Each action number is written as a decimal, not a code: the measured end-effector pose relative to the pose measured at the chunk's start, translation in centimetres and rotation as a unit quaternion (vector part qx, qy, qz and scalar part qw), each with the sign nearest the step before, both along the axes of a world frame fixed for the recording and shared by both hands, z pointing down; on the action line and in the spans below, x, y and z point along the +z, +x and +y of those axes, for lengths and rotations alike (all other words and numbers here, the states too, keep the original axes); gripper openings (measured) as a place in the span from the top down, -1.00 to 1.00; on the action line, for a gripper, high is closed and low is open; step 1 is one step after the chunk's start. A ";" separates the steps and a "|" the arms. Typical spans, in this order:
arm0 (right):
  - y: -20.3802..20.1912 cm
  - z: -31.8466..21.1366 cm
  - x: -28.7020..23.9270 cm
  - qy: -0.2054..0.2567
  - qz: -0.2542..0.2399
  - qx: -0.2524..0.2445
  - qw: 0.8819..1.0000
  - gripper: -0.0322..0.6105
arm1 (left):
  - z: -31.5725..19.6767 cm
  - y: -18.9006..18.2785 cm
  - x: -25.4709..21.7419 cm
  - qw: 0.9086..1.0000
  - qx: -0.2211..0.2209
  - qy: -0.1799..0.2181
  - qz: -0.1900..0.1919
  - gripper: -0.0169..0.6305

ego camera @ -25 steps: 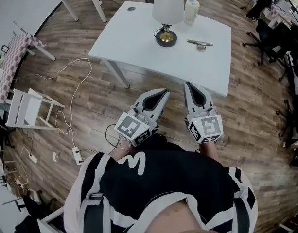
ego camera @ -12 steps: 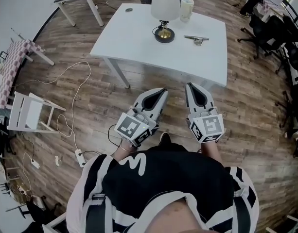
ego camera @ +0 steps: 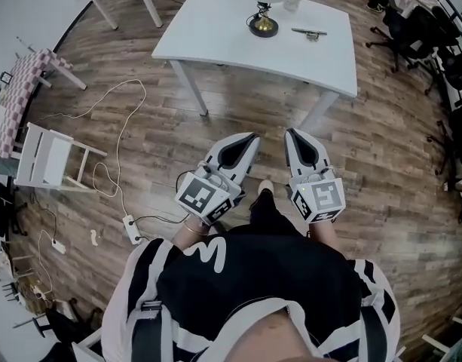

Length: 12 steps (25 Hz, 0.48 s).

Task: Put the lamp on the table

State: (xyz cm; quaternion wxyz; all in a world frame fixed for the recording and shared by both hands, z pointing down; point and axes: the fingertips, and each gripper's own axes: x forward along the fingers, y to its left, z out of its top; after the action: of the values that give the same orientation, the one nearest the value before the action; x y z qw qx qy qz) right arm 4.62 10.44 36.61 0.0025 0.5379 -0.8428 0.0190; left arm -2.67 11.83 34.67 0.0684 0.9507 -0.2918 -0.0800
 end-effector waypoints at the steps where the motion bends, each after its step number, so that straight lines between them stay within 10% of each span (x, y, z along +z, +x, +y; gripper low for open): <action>1: -0.6 1.2 0.0 0.001 -0.001 0.004 1.000 0.84 | 1.1 -0.5 0.0 1.000 0.004 0.002 0.000 0.93; 12: -3.6 10.1 -1.4 0.021 -0.007 0.038 0.999 0.84 | 9.9 -3.6 -0.1 0.999 0.041 0.004 0.002 0.93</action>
State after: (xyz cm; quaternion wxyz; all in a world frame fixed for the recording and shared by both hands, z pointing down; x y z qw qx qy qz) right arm 1.06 20.55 35.24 -0.0151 0.5697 -0.8217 0.0050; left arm -6.24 21.69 34.60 0.0686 0.9618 -0.2524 -0.0802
